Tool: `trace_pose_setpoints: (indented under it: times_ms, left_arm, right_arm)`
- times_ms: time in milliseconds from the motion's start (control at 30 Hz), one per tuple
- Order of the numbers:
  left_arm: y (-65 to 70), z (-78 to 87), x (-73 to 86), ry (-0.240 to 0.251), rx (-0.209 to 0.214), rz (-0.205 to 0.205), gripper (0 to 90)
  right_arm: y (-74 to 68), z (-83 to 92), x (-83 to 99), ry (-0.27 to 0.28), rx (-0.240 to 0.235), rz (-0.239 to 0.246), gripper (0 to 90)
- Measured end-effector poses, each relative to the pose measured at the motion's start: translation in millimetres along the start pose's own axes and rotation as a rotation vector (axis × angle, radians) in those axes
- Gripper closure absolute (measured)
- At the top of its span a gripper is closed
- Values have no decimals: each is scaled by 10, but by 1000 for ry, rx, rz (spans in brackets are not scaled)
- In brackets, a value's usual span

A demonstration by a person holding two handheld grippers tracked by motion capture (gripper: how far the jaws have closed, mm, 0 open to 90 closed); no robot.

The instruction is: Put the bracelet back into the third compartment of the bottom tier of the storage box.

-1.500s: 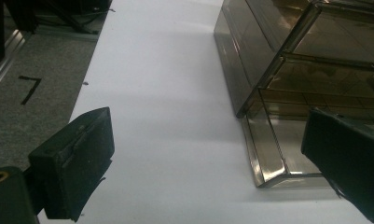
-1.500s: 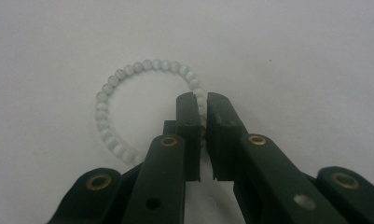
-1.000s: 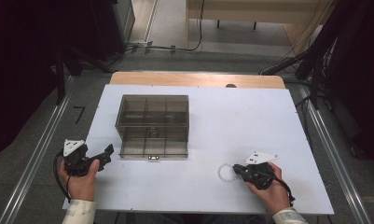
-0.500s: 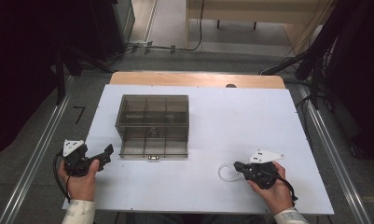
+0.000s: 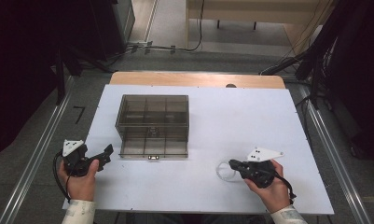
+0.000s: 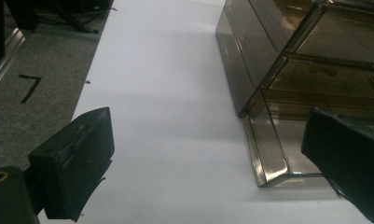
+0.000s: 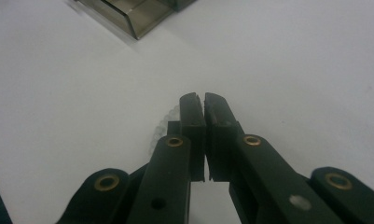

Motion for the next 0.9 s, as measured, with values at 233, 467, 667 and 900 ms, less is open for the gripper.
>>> trace_pose_setpoints:
  times_ms: [233, 467, 667, 900]
  left_arm:
    - [-4, 2, 1, -1, 0, 2, 31]
    - [-1, 2, -1, -1, 1, 2, 30]
    - [-3, 3, 0, -1, 2, 2, 30]
    - [-3, 2, -1, -1, 3, 1, 31]
  right_arm:
    - [-96, 29, -119, 17, -20, 27, 853]
    - [-117, 38, -171, 18, -23, 39, 853]
    - [-145, 34, -234, 28, -29, 48, 853]
    - [-204, -6, -329, 32, -40, 63, 853]
Point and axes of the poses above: each handheld gripper's, and its own axes: z roughly backward along the jaws, x roughly out of its underside, y roughly to its right, the point moved 6 cm from there along -z, roughly forward along the jaws, and after that the axes turned 7 degrees about -y, right-handed, at the moved point
